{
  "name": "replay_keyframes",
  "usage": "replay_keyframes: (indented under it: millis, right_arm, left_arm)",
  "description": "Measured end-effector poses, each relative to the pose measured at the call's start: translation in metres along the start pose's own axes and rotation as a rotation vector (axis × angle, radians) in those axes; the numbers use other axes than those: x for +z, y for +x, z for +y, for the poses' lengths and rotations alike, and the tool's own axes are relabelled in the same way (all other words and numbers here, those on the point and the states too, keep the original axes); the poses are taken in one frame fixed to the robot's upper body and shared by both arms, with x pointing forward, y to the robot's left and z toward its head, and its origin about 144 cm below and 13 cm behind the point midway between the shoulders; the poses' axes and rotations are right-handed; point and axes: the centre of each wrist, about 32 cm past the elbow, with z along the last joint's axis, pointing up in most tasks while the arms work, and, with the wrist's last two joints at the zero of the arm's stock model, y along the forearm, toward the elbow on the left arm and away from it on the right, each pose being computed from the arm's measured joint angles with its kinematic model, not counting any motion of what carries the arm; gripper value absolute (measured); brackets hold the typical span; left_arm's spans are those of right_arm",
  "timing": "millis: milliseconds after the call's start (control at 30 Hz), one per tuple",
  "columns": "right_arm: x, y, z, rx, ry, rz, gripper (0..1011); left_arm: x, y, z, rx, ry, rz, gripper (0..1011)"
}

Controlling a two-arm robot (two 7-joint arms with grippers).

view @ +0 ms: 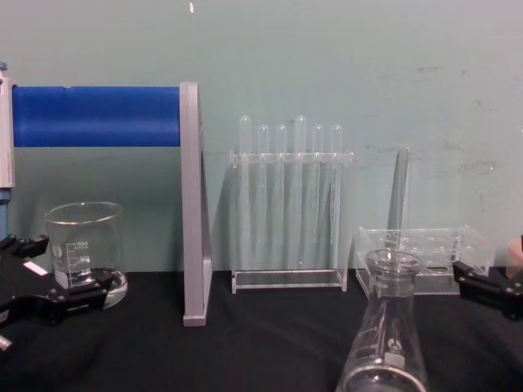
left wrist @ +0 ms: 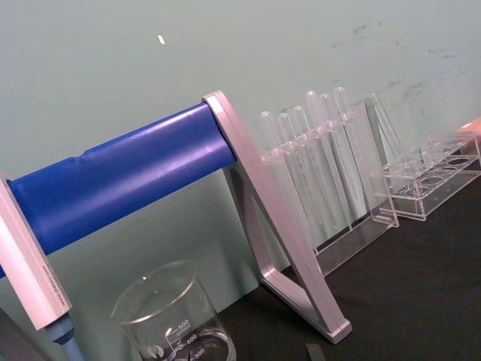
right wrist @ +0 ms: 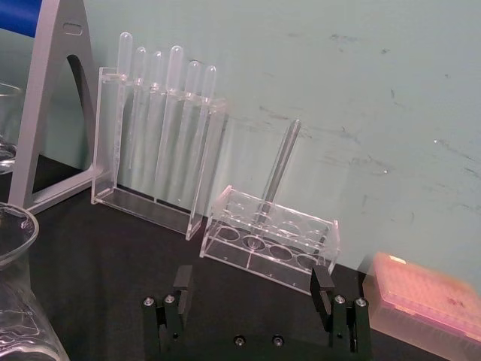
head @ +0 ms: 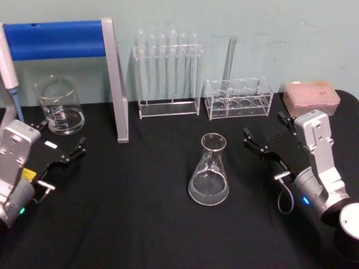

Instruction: Grasp the erlenmeyer flask with one hand, shake it three times, then place it back.

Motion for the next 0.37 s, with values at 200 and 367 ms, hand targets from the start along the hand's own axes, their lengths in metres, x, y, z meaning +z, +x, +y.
replay_keyframes:
  millis: [200,367]
  right_arm:
    - [0.0,0.0,0.0,0.0,0.0,0.0,1000]
    - [0.0,0.0,0.0,0.0,0.0,0.0,1000]
  left_arm:
    - [0.0,0.0,0.0,0.0,0.0,0.0,1001]
    - [0.0,0.0,0.0,0.0,0.0,0.0,1001]
